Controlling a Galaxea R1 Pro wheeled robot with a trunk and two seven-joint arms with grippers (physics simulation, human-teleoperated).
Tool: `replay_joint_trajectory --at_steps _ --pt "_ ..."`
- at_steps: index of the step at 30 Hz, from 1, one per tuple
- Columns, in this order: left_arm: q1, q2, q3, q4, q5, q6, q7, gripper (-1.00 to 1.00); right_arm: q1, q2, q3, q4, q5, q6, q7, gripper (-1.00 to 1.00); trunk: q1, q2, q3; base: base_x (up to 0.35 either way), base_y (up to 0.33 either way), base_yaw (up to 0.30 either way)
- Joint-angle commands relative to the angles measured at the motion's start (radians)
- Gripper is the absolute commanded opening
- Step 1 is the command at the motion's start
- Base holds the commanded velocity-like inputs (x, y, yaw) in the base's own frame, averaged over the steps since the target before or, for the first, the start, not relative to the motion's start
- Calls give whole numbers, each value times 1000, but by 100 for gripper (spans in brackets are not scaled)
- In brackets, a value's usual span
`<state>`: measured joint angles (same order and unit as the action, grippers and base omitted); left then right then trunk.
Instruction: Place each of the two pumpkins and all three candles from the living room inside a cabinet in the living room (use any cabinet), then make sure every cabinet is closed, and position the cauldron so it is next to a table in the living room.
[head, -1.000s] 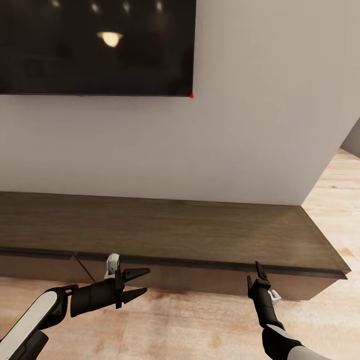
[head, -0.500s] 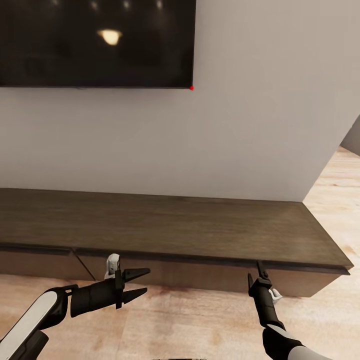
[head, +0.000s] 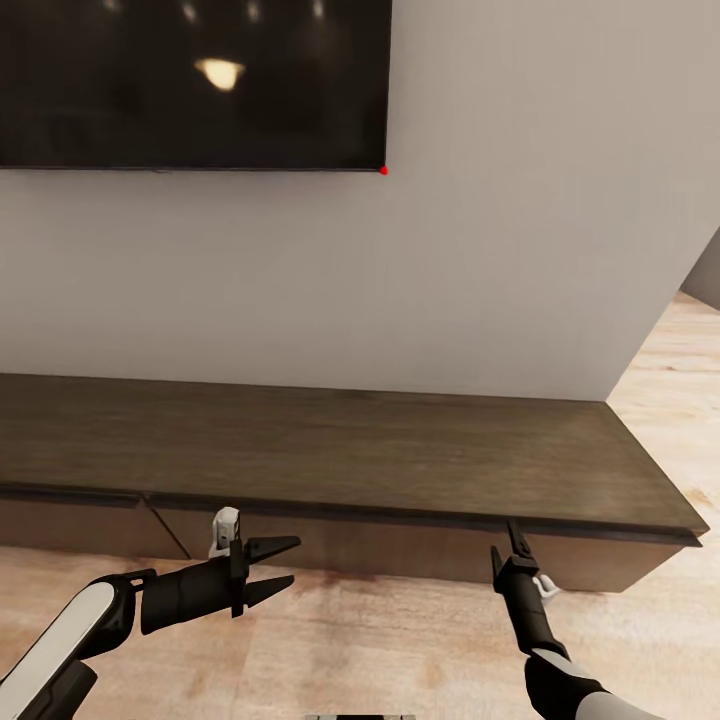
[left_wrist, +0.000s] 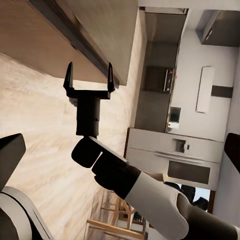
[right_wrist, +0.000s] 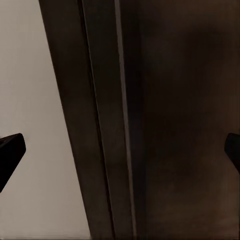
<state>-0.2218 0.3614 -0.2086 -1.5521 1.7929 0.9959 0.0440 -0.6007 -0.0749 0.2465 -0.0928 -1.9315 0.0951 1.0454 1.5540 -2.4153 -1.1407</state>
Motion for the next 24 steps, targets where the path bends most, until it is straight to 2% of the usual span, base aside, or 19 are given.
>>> replay_joint_trajectory --at_steps 1,5,8,24 --pt "-1 1 -1 0 6 1 5 100 -1 0 7 1 -7 11 4 100 0 0 -1 0 0 0" --pt "-1 1 -1 0 6 1 4 100 -1 0 9 1 -1 13 4 100 0 0 -1 0 0 0" --pt "-1 1 -1 0 6 1 4 100 -1 0 9 1 1 14 11 100 11 -21 -10 0 0 0" --pt "-1 1 -1 0 6 1 5 100 -1 0 10 1 2 14 16 100 11 -21 -10 30 -25 0"
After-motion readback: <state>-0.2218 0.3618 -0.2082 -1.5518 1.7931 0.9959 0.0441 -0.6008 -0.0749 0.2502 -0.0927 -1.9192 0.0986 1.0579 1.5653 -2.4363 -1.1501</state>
